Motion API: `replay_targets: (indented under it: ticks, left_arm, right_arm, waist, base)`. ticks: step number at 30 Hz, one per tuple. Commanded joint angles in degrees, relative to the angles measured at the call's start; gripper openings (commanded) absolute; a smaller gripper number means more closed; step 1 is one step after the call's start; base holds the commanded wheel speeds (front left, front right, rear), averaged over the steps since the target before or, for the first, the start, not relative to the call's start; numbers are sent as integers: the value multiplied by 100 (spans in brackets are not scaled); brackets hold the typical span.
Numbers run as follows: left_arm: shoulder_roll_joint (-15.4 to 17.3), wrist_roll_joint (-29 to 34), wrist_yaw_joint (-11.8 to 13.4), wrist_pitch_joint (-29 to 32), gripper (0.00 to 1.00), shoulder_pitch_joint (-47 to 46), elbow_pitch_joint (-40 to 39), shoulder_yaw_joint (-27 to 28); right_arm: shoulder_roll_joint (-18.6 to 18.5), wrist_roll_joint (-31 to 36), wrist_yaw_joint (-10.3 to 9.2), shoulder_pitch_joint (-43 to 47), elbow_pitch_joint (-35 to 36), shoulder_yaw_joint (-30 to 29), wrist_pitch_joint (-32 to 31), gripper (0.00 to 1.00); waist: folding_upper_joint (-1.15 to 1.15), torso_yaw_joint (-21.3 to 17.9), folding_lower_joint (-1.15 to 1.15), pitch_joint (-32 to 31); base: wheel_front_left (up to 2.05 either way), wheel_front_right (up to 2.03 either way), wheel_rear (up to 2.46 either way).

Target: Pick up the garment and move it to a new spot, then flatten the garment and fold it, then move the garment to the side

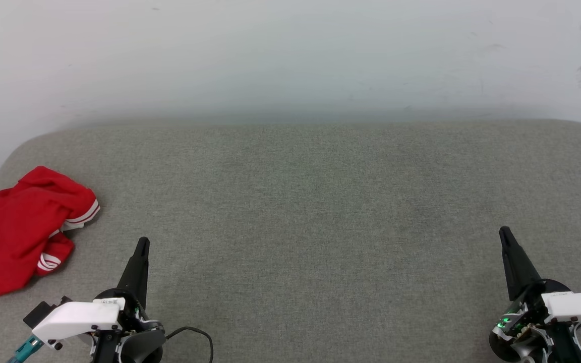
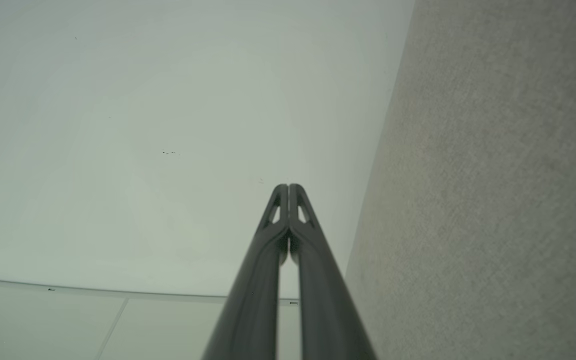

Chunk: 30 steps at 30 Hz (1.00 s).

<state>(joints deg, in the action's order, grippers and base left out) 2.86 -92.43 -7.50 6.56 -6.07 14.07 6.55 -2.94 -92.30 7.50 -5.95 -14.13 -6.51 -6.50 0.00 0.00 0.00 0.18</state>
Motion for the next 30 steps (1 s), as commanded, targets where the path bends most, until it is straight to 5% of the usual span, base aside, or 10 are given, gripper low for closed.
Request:
replay_targets:
  ticks: [1,15,16,30]
  left_arm:
    - [-6,4,-8,9,0,-36,-4,9]
    - [-6,4,-8,9,0,-36,-4,9]
    - [0,0,0,0,100,0,-1,-2]
    - [-7,116,1,-387,100,154,-282,-433]
  right_arm:
    - [16,-22,-2,-69,-2,0,1,0]
    - [16,-22,-2,-69,-2,0,1,0]
    - [0,0,0,0,0,0,0,100]
    - [3,42,-1,273,321,196,381,100]
  waist:
    - [0,0,0,0]
    - [0,0,0,0]
    - [0,0,0,0]
    - [0,1,0,4]
  base:
    - [0,0,0]
    - [0,0,0]
    - [0,0,0]
    - [0,0,0]
